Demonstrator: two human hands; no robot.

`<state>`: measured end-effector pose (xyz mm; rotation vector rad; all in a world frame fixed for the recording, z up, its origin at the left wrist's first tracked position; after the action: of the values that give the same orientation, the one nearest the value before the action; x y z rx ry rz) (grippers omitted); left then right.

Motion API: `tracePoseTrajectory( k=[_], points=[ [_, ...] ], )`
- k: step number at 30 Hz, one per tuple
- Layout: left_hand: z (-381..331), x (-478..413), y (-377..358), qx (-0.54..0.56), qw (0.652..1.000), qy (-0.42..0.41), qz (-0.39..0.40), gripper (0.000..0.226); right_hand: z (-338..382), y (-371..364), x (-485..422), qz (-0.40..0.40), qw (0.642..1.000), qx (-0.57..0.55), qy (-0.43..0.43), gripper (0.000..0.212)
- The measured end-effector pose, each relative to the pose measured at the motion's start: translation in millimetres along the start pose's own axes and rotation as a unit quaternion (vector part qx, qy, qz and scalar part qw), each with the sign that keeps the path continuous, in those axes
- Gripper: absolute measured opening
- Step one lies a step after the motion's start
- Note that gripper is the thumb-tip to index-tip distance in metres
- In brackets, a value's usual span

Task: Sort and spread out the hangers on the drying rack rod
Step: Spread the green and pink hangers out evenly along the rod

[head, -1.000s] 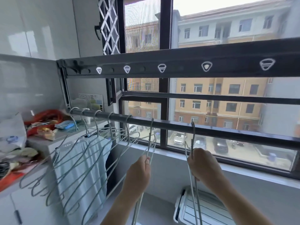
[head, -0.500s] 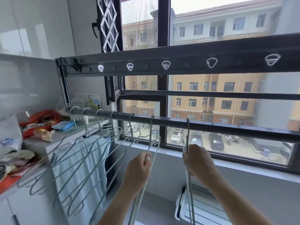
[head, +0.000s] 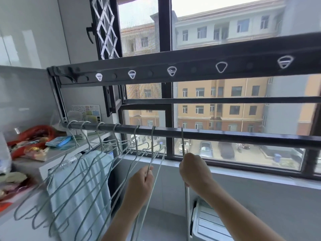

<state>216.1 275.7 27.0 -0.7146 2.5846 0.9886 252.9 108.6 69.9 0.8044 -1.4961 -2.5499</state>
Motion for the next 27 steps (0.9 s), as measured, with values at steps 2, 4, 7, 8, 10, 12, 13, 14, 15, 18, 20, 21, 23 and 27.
tracePoseTrajectory(
  k=[2,4,7,8,10,12,13,14,15,18,20,21,23,27],
  points=[
    [0.8,-1.3,-0.9,-0.002,1.000,-0.007,0.007,0.017,2.0,-3.3,-2.9,0.000,1.000,-0.006,0.000,0.022],
    [0.9,-1.9,-2.4,-0.007,1.000,-0.012,0.018,0.017,2.5,-7.4,-5.2,0.002,1.000,-0.013,0.003,0.023],
    [-1.7,0.2,-2.9,-0.016,0.999,-0.020,0.030,0.016,3.0,-12.6,-7.2,0.009,1.000,-0.015,0.008,0.030],
    [-3.8,1.2,-2.7,-0.017,0.999,-0.024,0.032,0.016,3.1,-12.8,-7.8,0.008,1.000,-0.019,0.007,0.031],
    [-8.1,3.0,-2.7,-0.021,0.999,-0.030,0.033,0.016,3.4,-12.2,-9.0,0.006,1.000,-0.027,0.006,0.028],
    [-10.6,4.0,-3.0,-0.015,0.999,-0.033,0.031,0.017,3.9,-11.8,-10.0,0.007,0.999,-0.037,0.007,0.025],
    [-11.0,4.6,-3.6,-0.014,0.999,-0.034,0.030,0.017,3.8,-11.6,-10.1,0.007,0.999,-0.042,0.008,0.025],
    [-11.6,5.5,-4.1,-0.016,0.999,-0.036,0.028,0.016,3.7,-11.3,-10.0,0.007,0.999,-0.046,0.010,0.024],
    [-12.7,6.7,-3.8,-0.019,0.999,-0.039,0.024,0.016,3.7,-10.7,-9.8,0.007,0.999,-0.049,0.011,0.022],
    [-15.6,9.3,-4.6,-0.020,0.999,-0.043,0.019,0.017,0.4,-9.6,-8.8,0.009,0.998,-0.054,0.006,0.022],
    [-14.7,8.8,-6.2,-0.021,0.999,-0.033,0.023,0.019,-2.4,-9.2,-7.9,0.012,0.999,-0.052,-0.002,0.025],
    [-13.8,8.5,-6.8,-0.022,0.999,-0.030,0.024,0.021,-3.3,-9.3,-7.3,0.014,0.999,-0.050,-0.004,0.026],
    [-12.4,8.4,-7.4,-0.024,0.999,-0.028,0.026,0.024,-3.6,-9.4,-5.7,0.015,0.999,-0.047,-0.005,0.026],
    [-11.3,9.0,-6.5,-0.025,0.999,-0.025,0.026,0.024,-3.2,-11.3,-3.7,0.012,0.999,-0.047,-0.002,0.025]
  ],
)
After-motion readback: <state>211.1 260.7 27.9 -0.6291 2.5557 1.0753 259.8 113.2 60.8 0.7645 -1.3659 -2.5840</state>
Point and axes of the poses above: each hand's wrist, its own x-axis away from the middle knuckle, its own y-axis out of the back of the hand, z = x × y, the point moved 7 cm from there along -x, towards the middle knuckle, and after that the axes turned 14 degrees about y, right-handed, at the moved point
